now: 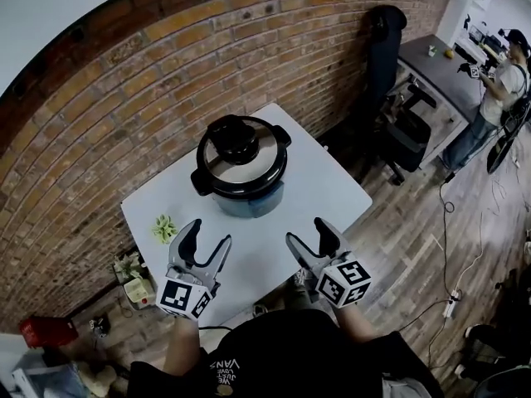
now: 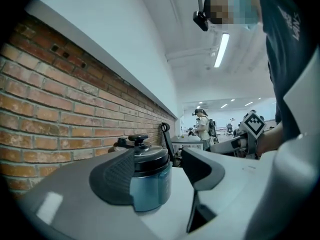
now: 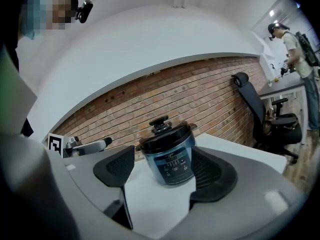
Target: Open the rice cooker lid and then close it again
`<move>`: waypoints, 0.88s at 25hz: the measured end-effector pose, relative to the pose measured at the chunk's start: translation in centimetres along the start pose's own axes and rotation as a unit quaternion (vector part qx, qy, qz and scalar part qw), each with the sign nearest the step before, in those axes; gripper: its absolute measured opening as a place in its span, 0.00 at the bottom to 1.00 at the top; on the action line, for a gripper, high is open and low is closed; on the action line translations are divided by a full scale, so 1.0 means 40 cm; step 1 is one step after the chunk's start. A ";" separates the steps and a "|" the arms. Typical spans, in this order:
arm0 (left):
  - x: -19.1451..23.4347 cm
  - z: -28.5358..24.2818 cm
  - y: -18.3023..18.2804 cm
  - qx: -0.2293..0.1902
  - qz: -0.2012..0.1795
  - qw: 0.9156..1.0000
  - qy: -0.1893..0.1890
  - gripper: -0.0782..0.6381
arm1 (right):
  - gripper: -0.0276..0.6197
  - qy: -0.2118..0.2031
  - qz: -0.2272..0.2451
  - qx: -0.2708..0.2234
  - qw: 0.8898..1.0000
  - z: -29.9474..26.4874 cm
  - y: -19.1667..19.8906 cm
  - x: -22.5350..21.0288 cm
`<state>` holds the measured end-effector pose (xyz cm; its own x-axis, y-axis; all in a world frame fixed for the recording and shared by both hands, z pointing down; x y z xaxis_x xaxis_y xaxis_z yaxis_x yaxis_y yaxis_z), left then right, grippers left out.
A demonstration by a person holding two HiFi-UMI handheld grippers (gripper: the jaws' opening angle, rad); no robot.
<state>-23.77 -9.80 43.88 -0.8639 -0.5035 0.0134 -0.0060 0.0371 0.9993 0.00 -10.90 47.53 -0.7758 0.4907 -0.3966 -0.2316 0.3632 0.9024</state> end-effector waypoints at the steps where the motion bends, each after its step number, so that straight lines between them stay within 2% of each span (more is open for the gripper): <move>1: 0.002 -0.021 -0.007 0.001 -0.001 1.000 -0.006 0.49 | 0.58 -0.008 0.001 0.004 1.000 -0.019 -0.011 -0.017; 6: 0.024 -0.118 -0.033 0.001 -0.016 0.999 -0.041 0.49 | 0.58 -0.058 0.008 0.022 0.998 -0.107 -0.054 -0.088; 10: 0.043 -0.195 -0.052 0.004 -0.043 0.998 -0.046 0.49 | 0.58 -0.086 0.012 0.028 0.996 -0.160 -0.084 -0.126; 17: 0.096 -0.339 -0.125 0.023 -0.122 0.992 0.002 0.49 | 0.58 -0.116 -0.001 0.042 0.992 -0.219 -0.085 -0.157; 22: 0.137 -0.437 -0.126 0.058 -0.136 0.988 0.043 0.49 | 0.58 -0.121 -0.008 0.045 0.992 -0.234 -0.081 -0.172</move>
<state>-19.68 -27.83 39.52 -0.7759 -0.5803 -0.2473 -0.2944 -0.0136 0.9556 0.58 -22.87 48.91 -0.6071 0.6557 -0.4489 -0.1805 0.4363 0.8815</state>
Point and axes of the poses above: the fingertips, and each gripper's own axes: z backward along the fingers, x to its left, y out of its underside, the point moved 4 cm from there along z, backward along the fingers
